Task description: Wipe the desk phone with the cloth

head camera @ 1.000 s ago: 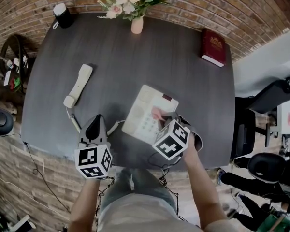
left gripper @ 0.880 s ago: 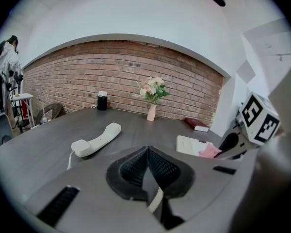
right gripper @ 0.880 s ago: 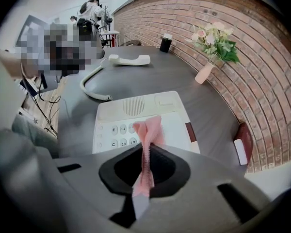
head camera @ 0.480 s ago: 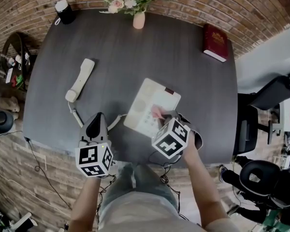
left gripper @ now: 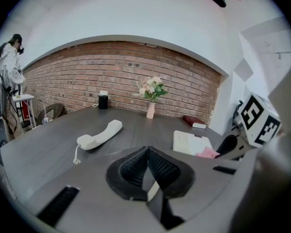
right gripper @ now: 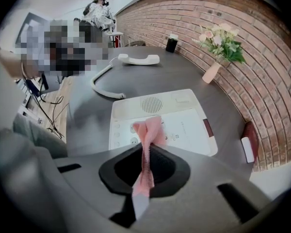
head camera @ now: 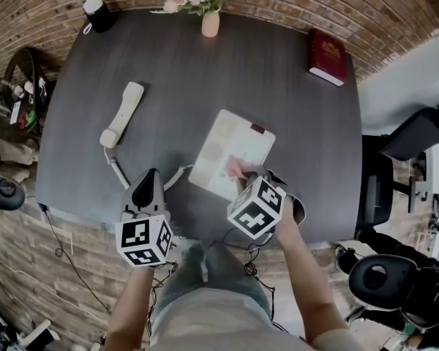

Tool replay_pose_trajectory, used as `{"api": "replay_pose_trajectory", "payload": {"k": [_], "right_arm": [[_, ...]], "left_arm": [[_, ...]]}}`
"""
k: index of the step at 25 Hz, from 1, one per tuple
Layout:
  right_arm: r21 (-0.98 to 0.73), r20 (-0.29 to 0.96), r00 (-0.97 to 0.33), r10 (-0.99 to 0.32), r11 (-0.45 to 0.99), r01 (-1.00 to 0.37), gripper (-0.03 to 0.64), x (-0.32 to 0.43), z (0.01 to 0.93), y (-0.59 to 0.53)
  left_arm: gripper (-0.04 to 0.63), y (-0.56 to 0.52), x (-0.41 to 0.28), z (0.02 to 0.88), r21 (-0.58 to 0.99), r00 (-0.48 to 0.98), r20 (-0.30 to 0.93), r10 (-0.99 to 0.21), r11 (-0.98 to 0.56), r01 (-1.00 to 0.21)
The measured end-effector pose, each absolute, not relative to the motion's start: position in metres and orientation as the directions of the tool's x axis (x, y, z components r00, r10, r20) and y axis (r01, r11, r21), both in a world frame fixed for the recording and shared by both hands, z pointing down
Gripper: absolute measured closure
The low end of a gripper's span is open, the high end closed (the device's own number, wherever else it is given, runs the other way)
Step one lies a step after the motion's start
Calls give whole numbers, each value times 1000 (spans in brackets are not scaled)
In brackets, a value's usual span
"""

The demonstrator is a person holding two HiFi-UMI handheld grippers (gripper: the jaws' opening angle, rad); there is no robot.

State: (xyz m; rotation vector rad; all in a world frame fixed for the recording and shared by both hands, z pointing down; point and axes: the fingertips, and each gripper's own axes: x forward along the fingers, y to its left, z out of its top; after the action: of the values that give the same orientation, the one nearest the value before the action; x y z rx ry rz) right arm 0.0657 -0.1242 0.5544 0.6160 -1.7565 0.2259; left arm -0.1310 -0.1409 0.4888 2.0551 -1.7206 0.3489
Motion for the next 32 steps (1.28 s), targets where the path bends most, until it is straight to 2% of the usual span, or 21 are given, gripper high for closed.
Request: {"api": "replay_pose_trajectory", "payload": {"k": [32], "right_arm": [[106, 955, -188, -229, 857, -505, 597, 36, 572, -70]], "left_arm": [[591, -104, -142, 508, 175, 205, 478, -854, -136, -975]]}}
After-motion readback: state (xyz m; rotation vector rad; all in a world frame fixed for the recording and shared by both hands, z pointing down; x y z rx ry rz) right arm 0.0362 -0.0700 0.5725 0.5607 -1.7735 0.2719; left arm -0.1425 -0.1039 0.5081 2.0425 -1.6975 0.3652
